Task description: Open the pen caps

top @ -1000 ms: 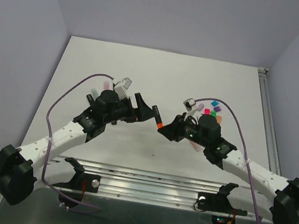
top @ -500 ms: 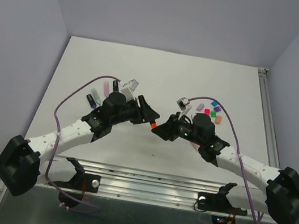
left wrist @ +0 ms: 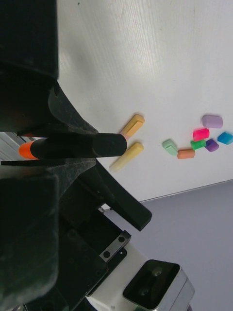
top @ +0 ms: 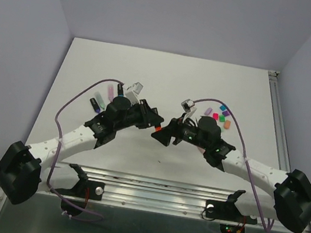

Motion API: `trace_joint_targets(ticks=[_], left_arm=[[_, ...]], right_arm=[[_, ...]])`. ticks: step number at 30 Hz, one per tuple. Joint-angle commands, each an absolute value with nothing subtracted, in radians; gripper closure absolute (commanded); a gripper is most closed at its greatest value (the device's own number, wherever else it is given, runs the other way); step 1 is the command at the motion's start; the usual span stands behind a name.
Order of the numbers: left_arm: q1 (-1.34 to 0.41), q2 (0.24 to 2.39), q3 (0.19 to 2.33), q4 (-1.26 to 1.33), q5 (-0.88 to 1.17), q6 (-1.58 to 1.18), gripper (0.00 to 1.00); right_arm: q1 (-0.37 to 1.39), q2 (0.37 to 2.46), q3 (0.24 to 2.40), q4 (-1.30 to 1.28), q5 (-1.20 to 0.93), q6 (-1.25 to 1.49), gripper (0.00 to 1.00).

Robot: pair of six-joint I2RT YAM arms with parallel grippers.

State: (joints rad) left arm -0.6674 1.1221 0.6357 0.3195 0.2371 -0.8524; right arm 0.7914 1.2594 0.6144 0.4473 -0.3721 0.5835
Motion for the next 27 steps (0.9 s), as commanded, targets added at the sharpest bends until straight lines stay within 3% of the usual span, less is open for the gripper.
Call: trace_joint_targets(ticks=[1,3,5,9,13,14,15,18,27], left_arm=[[-0.675,1.032,0.611,0.449,0.29,-0.824,1.0],[-0.675,1.016,0.603,0.465,0.31,-0.819,1.0],[-0.675,1.008,0.598,0.474,0.324,-0.824,1.0],[-0.675,0.999,0.592,0.479,0.319,-0.83,1.0],[-0.675,0.999,0.594,0.477,0.295,-0.838,1.0],[-0.675,0.999,0.595,0.479,0.287,-0.831,1.0],[-0.675,0.997,0.594,0.479,0.278,-0.828,1.0],[-0.675,0.994,0.595,0.48,0.259,-0.812,1.0],[-0.551,1.006,0.701,0.37,0.052,-0.693,1.0]], right_arm=[[0.804,1.267,0.718,0.463,-0.449,0.561,0.17],[0.804,1.276,0.735,0.456,-0.481,0.563,0.11],[0.805,1.293,0.745,0.456,-0.505,0.568,0.12],[0.804,1.315,0.759,0.463,-0.512,0.586,0.25],[0.804,1.336,0.767,0.454,-0.522,0.617,0.57],[0.804,1.338,0.762,0.456,-0.517,0.626,0.73],[0.804,1.338,0.758,0.46,-0.518,0.629,0.82],[0.807,1.325,0.72,0.498,-0.517,0.652,0.99],[0.926,1.221,0.494,0.564,-0.477,0.722,0.99]])
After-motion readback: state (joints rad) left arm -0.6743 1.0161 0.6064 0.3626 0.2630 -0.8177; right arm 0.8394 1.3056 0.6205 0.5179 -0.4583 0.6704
